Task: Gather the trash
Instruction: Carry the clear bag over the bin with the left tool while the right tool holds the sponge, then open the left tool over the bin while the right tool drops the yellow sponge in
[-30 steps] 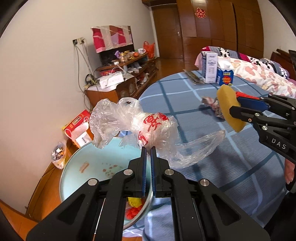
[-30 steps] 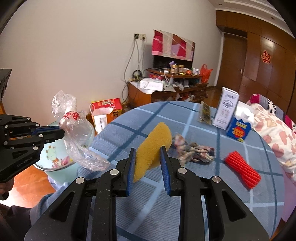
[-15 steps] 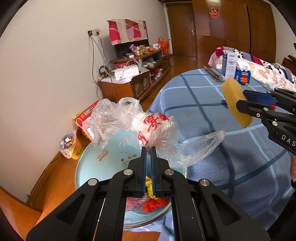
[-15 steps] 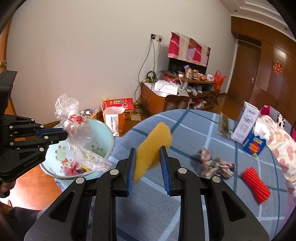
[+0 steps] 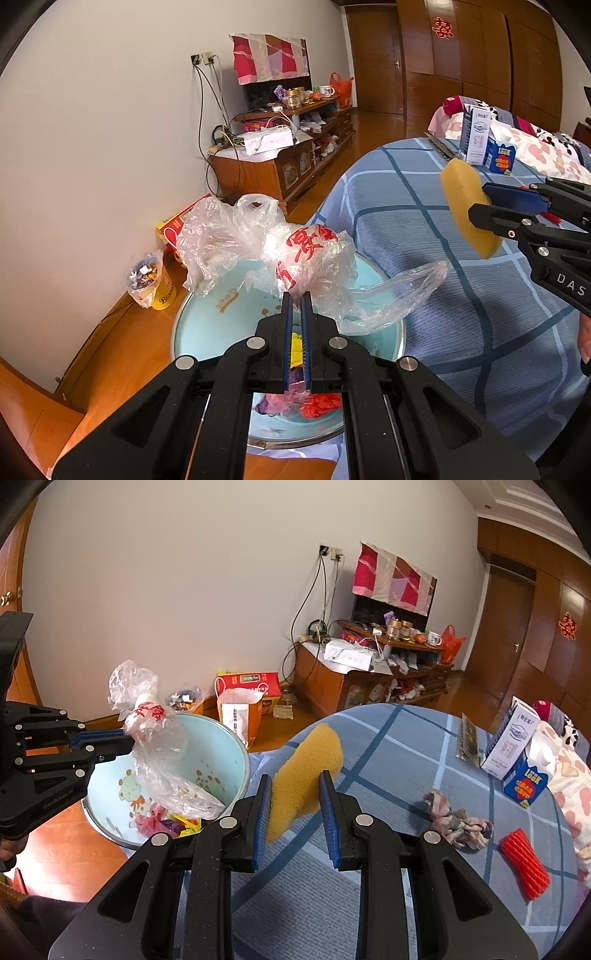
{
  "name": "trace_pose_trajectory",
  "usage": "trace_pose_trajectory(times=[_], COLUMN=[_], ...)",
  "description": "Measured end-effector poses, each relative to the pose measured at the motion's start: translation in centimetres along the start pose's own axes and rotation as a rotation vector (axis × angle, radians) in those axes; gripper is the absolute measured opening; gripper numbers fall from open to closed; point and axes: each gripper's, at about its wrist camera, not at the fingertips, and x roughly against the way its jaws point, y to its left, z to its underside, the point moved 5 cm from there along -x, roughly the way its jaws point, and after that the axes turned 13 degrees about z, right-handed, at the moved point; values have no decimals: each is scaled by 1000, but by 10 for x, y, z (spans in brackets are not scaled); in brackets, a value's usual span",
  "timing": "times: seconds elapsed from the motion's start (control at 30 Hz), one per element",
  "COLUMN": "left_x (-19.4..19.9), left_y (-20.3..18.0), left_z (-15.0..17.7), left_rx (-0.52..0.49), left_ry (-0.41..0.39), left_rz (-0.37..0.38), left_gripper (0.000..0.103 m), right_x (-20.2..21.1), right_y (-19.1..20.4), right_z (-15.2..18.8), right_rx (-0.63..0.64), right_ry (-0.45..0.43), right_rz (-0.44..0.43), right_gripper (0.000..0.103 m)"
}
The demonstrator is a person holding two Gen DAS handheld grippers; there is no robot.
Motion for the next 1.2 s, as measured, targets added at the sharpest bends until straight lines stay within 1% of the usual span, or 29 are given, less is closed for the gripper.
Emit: trace_pose_trajectory(times=[0.33, 0.83, 1.2], left_x=[-1, 8, 11], left_y=[9, 27, 42], left_z=[6, 8, 14], left_rx=[7, 31, 52], left_ry=[10, -6, -1], left_rz=[-21, -50, -72], left_gripper=[4, 4, 4], right_x=[-6, -12, -17], right_y=[12, 31, 44], right_z=[-7, -17, -21], right_rx=[16, 53, 77], right_ry=[2, 0, 1], right_rz=[-21, -43, -60], right_gripper=[27, 27, 27])
